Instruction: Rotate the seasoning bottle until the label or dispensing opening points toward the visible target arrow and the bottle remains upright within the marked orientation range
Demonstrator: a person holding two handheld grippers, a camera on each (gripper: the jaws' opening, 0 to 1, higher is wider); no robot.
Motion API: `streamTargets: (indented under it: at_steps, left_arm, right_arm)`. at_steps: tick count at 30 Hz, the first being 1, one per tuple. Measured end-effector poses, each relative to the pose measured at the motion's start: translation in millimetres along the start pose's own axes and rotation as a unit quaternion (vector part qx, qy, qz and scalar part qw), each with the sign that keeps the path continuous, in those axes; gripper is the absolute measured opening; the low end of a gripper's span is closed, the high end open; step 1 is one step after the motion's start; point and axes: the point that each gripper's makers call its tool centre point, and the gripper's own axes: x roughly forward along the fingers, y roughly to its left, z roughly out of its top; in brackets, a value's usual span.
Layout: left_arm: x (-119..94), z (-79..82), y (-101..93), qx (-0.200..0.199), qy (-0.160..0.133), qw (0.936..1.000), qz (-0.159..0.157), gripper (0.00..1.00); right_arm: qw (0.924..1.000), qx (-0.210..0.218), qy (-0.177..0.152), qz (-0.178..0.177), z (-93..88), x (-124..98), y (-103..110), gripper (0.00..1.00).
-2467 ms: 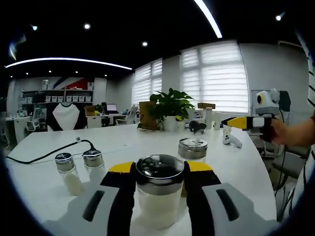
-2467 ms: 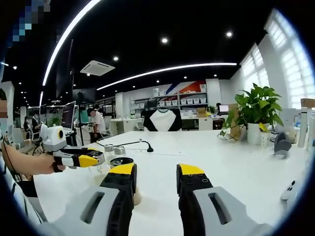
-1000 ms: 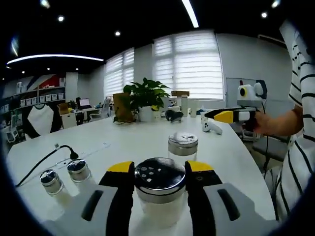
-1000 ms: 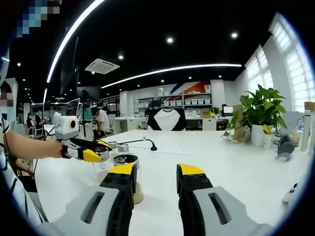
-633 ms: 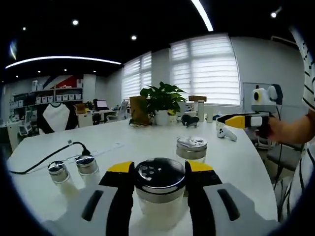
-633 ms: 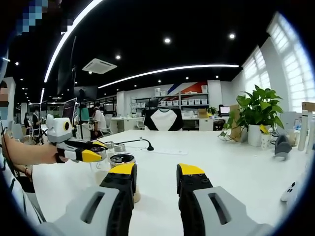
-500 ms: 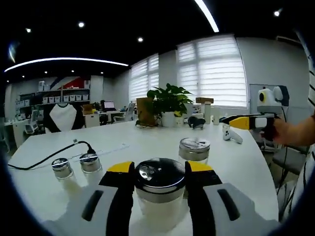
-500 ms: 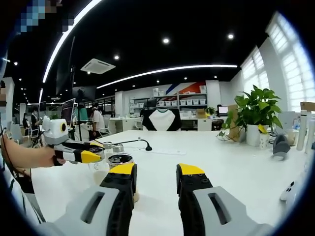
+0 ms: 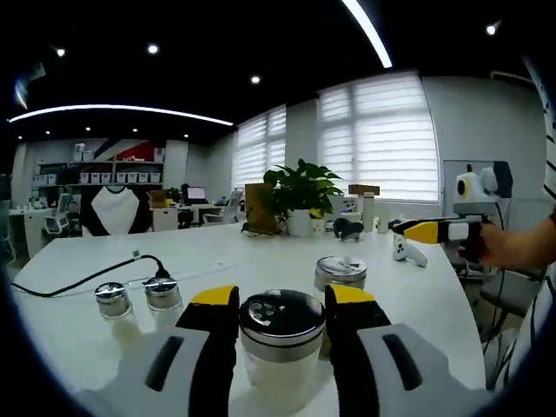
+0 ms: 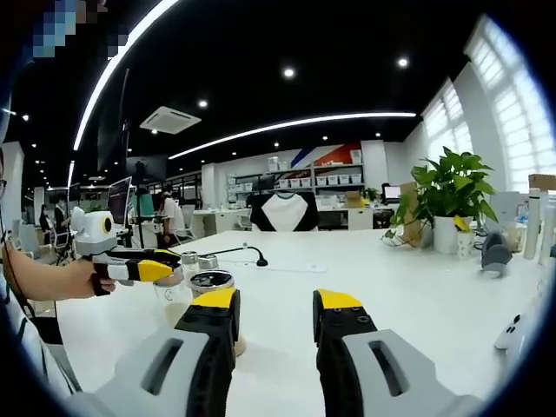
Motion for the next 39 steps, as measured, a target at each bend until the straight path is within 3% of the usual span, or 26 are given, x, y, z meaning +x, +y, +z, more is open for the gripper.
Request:
streamTargets:
  at_steps: [2,5,6,8,11,13,17,22,28,30,32,35,39]
  left_arm:
    - [-3.0,4.3,-3.4,-0.005,0.000,0.9995,-0.032,0.39]
    - [-5.3,4.7,-0.4,0.001,0.014,0.9984,-0.055,0.41]
    - [-6.8,3.8,-3.1,-0.016,0.023,0.9970,-0.073,0.41]
    - [-8.1,12.1,-6.9,-0.040,0.011,0.9935,-0.105,0.42]
    - [-7.8,8.5,0.8,0.006,0.028,0.9932,-0.113,0.45]
    - [-5.9,5.1,5.1,-0.015,0.033,0.9925,-0.117,0.46]
    - [-6.1,3.9,-1.2,-0.088,0.023,0.9822,-0.165,0.46]
    - [-7.9,-0.7,-6.6,-0.074,0.029,0.9793,-0.187,0.51]
    - [-2.1,-15.6,-8.5,-0.048,0.052,0.9807,-0.183,0.46]
    - [-1.1,-19.7,-8.7,-0.066,0.063,0.9792,-0.181,0.44]
    - [1.0,-17.0,-12.0,-0.063,0.056,0.9793,-0.184,0.42]
    - [-1.3,-16.5,-12.7,-0.061,0.055,0.9805,-0.178,0.42]
    - [-0.4,-16.2,-9.1,-0.069,0.058,0.9845,-0.151,0.41]
  right_arm:
    - [1.0000,0.000,0.001,0.004,-0.8,0.2,0.9,0.33]
    - [0.9999,0.008,0.002,0.007,-1.5,1.4,2.3,0.34]
    - [0.9999,0.008,0.001,0.008,-0.6,1.9,2.5,0.35]
    - [0.9999,0.005,0.000,0.010,2.2,2.7,4.4,0.35]
    - [0.9998,0.007,-0.004,0.021,6.4,3.9,9.1,0.36]
    - [0.9990,0.015,-0.009,0.042,9.2,4.7,18.3,0.37]
    - [0.9986,0.010,-0.010,0.051,11.3,4.3,24.2,0.37]
    - [0.9986,0.010,-0.008,0.051,11.2,3.5,23.9,0.37]
    - [0.9991,0.013,-0.010,0.038,12.1,2.9,17.2,0.36]
    - [0.9994,0.013,-0.011,0.031,13.7,1.8,14.9,0.35]
    - [0.9996,0.008,-0.011,0.025,13.8,0.8,12.3,0.30]
    - [0.9995,0.015,-0.016,0.024,15.9,-0.8,11.1,0.31]
    - [0.9996,0.012,-0.014,0.021,15.3,-1.5,10.0,0.30]
